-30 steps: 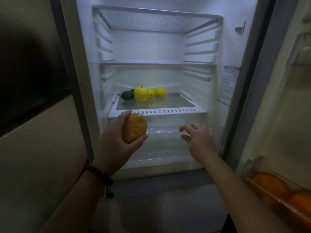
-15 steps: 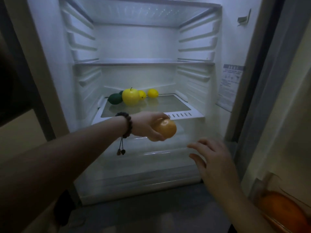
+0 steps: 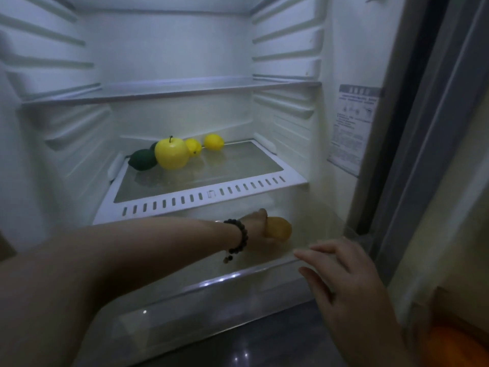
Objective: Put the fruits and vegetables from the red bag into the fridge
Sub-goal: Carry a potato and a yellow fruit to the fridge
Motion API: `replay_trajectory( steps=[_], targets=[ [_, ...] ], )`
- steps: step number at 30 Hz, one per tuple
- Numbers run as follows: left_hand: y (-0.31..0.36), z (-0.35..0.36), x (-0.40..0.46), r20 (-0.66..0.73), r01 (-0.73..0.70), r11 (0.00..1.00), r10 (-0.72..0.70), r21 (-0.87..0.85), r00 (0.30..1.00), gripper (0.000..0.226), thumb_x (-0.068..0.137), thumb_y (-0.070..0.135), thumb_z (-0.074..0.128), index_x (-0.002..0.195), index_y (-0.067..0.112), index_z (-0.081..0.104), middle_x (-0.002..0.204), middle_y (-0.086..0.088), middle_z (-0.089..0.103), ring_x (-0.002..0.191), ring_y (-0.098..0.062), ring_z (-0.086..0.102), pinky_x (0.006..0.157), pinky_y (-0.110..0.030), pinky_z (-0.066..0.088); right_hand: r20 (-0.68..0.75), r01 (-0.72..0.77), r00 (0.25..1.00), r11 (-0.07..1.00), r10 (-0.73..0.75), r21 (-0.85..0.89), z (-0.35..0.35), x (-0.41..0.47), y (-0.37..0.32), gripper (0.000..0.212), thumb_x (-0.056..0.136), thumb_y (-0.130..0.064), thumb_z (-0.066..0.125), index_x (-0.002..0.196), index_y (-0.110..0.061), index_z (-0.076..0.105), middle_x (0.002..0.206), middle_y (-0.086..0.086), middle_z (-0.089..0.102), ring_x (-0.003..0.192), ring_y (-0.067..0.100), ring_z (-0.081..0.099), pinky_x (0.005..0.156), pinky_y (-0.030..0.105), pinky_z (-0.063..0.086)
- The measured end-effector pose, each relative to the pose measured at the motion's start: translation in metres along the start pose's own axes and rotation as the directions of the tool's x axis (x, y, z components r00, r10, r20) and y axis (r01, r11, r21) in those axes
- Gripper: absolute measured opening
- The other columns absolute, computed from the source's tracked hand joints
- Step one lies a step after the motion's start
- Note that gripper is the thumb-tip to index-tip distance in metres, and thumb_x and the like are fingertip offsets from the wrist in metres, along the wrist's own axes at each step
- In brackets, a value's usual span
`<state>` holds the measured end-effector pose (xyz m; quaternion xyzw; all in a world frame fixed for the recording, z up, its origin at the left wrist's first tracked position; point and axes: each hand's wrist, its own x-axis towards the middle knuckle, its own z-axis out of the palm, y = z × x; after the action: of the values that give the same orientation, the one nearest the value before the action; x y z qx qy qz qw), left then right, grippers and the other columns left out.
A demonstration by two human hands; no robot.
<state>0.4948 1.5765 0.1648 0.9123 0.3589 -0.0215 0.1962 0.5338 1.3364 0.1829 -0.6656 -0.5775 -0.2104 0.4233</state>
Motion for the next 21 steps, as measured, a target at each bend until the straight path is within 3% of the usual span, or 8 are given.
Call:
replay_trajectory(
  steps=[2, 6, 9, 12, 13, 16, 21],
  targets=[
    [-0.002, 0.000, 0.013, -0.069, 0.017, 0.999, -0.019, -0.031, 0.997, 0.043, 0.087, 0.036, 0.061, 0.119, 0.013, 0.043, 0.117, -0.007, 0.052, 0.092, -0.018, 0.051, 0.067, -0.025, 0.039, -0.033, 0.016, 0.999, 1.000, -0.016, 0.017, 0.003, 0.000, 0.003, 0.022, 0.083, -0.024, 0.057, 0.100, -0.022, 0.071, 0.095, -0.004, 0.055, 0.090, 0.013, 0.053, 0.085, 0.045, 0.047],
    [-0.007, -0.002, 0.028, -0.151, 0.025, 1.000, -0.025, -0.008, 0.988, 0.059, 0.079, 0.043, 0.069, 0.125, 0.016, 0.043, 0.120, -0.007, 0.050, 0.101, -0.025, 0.054, 0.082, -0.033, 0.044, -0.055, 0.024, 0.998, 1.000, -0.023, 0.018, 0.006, 0.000, 0.004, 0.023, 0.082, -0.025, 0.056, 0.100, -0.024, 0.071, 0.096, -0.006, 0.055, 0.093, 0.012, 0.053, 0.092, 0.044, 0.041],
    [-0.007, 0.000, 0.030, -0.211, 0.044, 0.994, -0.065, -0.103, 0.975, 0.058, 0.079, 0.040, 0.069, 0.123, 0.010, 0.044, 0.116, -0.008, 0.057, 0.101, -0.025, 0.057, 0.079, -0.028, 0.042, -0.048, 0.034, 0.998, 0.999, -0.034, 0.013, 0.007, 0.000, 0.006, 0.024, 0.081, -0.025, 0.057, 0.102, -0.026, 0.068, 0.098, -0.007, 0.053, 0.095, 0.012, 0.053, 0.100, 0.043, 0.037],
    [-0.006, -0.001, 0.029, -0.189, 0.102, 0.968, -0.147, -0.230, 0.971, 0.049, 0.089, 0.038, 0.058, 0.124, 0.009, 0.041, 0.124, -0.012, 0.051, 0.103, -0.027, 0.054, 0.085, -0.032, 0.044, -0.052, 0.040, 0.998, 0.999, -0.040, 0.008, 0.009, 0.000, 0.006, 0.026, 0.080, -0.027, 0.058, 0.105, -0.029, 0.063, 0.101, -0.009, 0.050, 0.096, 0.012, 0.054, 0.103, 0.039, 0.035],
    [-0.007, -0.002, 0.029, -0.169, 0.115, 0.967, -0.156, -0.228, 0.973, 0.056, 0.088, 0.041, 0.059, 0.129, 0.011, 0.037, 0.129, -0.011, 0.046, 0.106, -0.027, 0.052, 0.087, -0.035, 0.043, -0.050, 0.042, 0.998, 0.999, -0.042, 0.006, 0.009, 0.001, 0.006, 0.026, 0.079, -0.028, 0.058, 0.105, -0.029, 0.062, 0.101, -0.009, 0.050, 0.096, 0.012, 0.053, 0.103, 0.039, 0.035],
    [-0.008, -0.007, 0.018, -0.153, 0.160, 0.982, -0.173, -0.097, 0.973, 0.090, 0.075, 0.056, 0.068, 0.141, 0.012, 0.025, 0.138, -0.010, 0.037, 0.120, -0.028, 0.046, 0.090, -0.038, 0.042, -0.051, 0.034, 0.998, 0.999, -0.034, 0.003, 0.010, 0.001, 0.005, 0.026, 0.078, -0.028, 0.059, 0.104, -0.028, 0.063, 0.100, -0.009, 0.049, 0.097, 0.011, 0.051, 0.102, 0.040, 0.035],
    [-0.010, -0.019, -0.022, -0.128, 0.171, 0.967, -0.149, 0.187, 0.981, 0.088, 0.080, 0.071, 0.045, 0.143, 0.013, 0.025, 0.148, -0.009, 0.031, 0.132, -0.025, 0.036, 0.105, -0.042, 0.036, -0.001, -0.017, 1.000, 1.000, 0.017, -0.012, 0.008, -0.001, 0.002, 0.037, 0.069, -0.016, 0.080, 0.102, -0.025, 0.067, 0.100, -0.009, 0.049, 0.098, 0.011, 0.050, 0.095, 0.048, 0.044]
  ],
)
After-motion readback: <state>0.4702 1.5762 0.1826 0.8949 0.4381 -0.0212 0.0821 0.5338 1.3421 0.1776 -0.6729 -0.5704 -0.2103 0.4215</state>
